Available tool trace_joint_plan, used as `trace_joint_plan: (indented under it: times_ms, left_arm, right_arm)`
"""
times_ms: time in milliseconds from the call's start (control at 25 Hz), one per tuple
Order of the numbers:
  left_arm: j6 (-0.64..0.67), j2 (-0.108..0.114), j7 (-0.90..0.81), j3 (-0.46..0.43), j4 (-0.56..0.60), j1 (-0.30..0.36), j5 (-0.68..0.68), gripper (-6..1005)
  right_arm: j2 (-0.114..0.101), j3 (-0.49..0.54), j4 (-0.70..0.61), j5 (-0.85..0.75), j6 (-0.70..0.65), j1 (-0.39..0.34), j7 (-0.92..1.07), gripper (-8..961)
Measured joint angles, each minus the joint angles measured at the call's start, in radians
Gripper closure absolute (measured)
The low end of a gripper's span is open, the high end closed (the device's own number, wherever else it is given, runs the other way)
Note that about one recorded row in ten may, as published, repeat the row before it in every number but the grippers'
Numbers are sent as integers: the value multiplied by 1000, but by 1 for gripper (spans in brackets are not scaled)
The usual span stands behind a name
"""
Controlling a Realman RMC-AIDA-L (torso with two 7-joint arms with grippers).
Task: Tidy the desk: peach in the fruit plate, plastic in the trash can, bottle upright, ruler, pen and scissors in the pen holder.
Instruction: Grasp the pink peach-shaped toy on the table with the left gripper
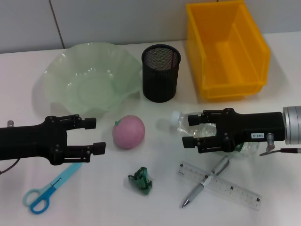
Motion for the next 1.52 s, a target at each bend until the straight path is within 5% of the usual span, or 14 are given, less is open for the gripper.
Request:
trace_joint_plan:
  times_ms: [720, 880, 1120, 1320, 1360, 1520]
  left_arm:
    - [-8, -7, 9, 17, 0, -9, -21, 168]
    - [-23, -17, 54, 78, 25, -27, -89, 168]
    - [-64, -88, 99, 342, 171, -57, -279, 169]
    - [-185, -93, 42, 691, 206, -66, -440, 169]
    - [-240, -93, 18, 820, 227, -67, -466, 169]
    - [-328, -96, -22, 998, 253, -70, -512, 167]
  right_arm:
    - [1, 0, 0, 0, 0, -7, 1, 170]
    - [2, 1, 0, 0, 3, -8, 1, 171]
    - [2, 0, 0, 0, 12, -10, 1, 171]
    - [1, 5, 0, 0, 13, -13, 9, 171]
    - [1, 6, 0, 0, 13, -15, 9, 171]
    - [1, 6, 0, -1, 15, -16, 9, 171]
